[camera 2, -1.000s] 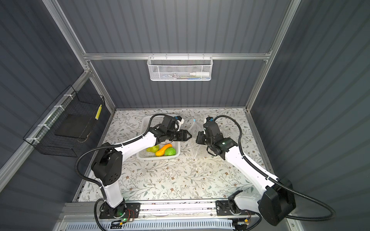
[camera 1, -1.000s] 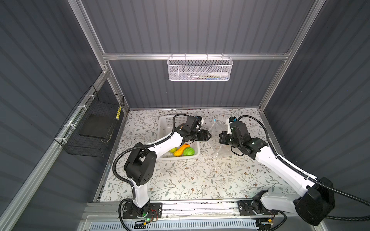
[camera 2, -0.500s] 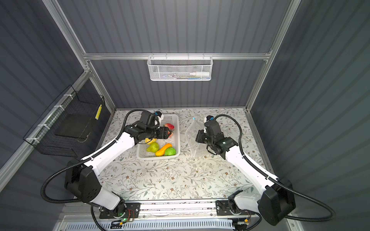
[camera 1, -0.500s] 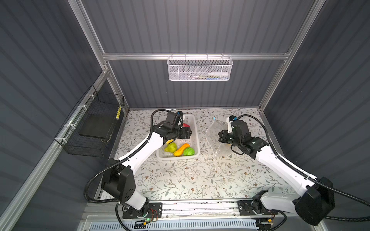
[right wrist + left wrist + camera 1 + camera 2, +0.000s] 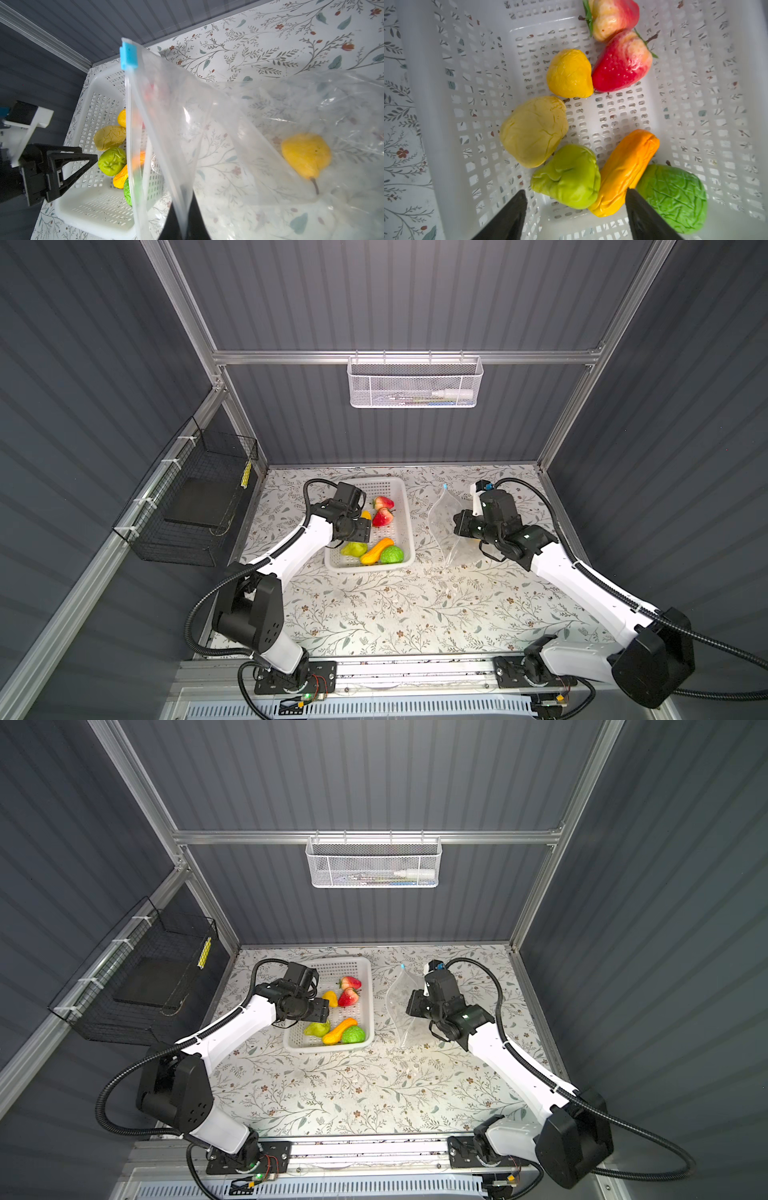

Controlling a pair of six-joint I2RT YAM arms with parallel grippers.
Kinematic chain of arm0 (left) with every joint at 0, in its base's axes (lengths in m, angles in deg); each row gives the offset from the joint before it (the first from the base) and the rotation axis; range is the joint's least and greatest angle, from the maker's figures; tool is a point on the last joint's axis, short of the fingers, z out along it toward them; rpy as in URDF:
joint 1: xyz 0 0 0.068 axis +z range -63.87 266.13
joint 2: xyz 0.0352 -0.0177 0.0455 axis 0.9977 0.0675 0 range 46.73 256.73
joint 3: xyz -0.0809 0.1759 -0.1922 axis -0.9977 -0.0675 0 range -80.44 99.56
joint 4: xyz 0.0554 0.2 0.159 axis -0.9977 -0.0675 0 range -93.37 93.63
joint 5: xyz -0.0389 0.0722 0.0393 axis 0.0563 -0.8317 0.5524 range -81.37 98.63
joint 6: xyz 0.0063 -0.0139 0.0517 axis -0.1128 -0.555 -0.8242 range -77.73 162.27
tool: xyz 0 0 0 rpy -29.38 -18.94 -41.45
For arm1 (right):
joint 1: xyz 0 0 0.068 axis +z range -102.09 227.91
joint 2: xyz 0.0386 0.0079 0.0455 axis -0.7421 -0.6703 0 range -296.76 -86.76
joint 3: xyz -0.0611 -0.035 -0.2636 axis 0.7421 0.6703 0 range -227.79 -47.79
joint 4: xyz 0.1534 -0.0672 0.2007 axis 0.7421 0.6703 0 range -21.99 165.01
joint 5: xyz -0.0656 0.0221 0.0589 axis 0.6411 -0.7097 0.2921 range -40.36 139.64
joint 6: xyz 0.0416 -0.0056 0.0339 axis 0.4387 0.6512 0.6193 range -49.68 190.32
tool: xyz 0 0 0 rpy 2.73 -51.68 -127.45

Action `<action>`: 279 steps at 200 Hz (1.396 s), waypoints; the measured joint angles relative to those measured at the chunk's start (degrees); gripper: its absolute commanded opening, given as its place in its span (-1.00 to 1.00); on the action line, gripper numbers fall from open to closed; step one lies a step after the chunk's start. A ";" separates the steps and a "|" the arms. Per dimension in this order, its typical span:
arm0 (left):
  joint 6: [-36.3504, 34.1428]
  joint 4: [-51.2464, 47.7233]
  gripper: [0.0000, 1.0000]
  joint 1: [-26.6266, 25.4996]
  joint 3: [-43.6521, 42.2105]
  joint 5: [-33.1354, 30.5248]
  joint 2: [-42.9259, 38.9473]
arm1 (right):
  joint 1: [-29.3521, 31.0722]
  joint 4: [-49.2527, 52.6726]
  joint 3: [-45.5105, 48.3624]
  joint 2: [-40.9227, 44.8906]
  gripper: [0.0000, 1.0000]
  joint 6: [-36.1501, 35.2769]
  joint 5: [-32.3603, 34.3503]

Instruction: Place the food in the zip-top bag and seal the zipper

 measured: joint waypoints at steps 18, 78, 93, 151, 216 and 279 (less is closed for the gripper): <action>0.20 0.66 0.56 0.00 -0.02 -1.57 1.29 | 0.00 -0.13 0.00 -0.20 -1.00 0.00 -0.15; -0.07 1.60 0.57 0.26 4.33 -7.50 9.84 | 0.00 -0.50 0.98 -0.50 -1.00 0.04 -0.37; -0.07 1.64 0.57 0.26 5.14 -9.01 10.88 | 0.00 -0.61 1.05 -0.50 -1.00 0.04 -0.37; -0.26 2.54 0.64 0.26 6.03 -12.11 12.81 | 0.00 -0.66 1.11 -0.50 -1.00 0.02 -0.37; -1.60 2.10 0.66 0.28 8.35 -12.15 12.85 | 0.00 -0.66 1.11 -0.50 -1.00 0.00 -0.35; -3.91 1.42 0.66 0.57 12.39 -14.01 15.89 | 0.00 -0.68 1.11 -0.52 -1.00 0.00 -0.35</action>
